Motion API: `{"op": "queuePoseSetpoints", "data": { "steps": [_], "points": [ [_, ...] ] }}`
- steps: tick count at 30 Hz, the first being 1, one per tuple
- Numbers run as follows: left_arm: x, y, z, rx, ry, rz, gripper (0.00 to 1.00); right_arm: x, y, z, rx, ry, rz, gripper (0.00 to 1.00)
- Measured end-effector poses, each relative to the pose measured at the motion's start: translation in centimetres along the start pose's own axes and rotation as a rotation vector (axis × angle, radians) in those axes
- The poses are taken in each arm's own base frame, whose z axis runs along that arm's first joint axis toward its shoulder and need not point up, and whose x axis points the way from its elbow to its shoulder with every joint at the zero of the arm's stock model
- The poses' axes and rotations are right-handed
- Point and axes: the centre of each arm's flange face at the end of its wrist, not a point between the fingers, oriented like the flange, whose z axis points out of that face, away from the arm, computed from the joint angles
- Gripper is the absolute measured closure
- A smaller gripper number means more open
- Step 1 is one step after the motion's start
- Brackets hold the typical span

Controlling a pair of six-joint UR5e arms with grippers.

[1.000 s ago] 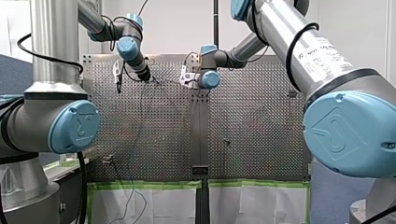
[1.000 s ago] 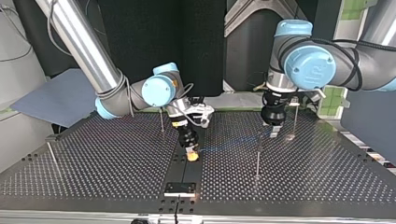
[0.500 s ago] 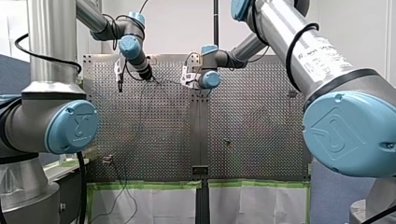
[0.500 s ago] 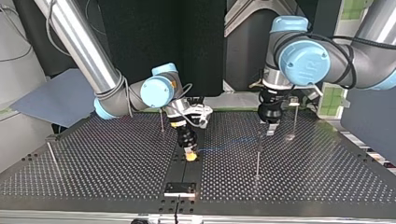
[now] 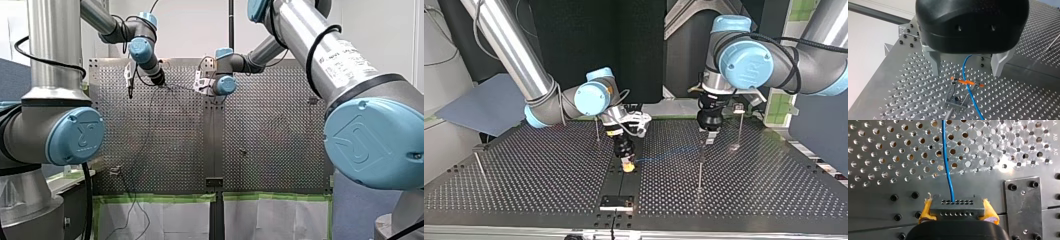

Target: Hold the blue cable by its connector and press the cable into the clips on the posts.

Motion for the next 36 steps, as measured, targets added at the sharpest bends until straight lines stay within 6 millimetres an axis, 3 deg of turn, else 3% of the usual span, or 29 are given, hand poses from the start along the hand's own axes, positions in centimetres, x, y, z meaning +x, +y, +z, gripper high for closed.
{"op": "queuePoseSetpoints", "data": {
  "steps": [9,20,36],
  "points": [
    [0.1,-0.7,-0.3,0.007,-0.009,0.055,0.0,0.0,0.3,0.0,-0.005,-0.006,0.0,1.0],
    [1.2,-4.2,-0.4,0.042,-0.066,0.152,0.0,0.3,0.5,-0.1,-0.009,-0.009,0.001,1.0],
    [2.8,-6.1,5.3,-0.066,-0.147,0.142,0.0,1.8,1.1,-0.3,-0.018,0.003,0.0,1.0]
  ]
}}
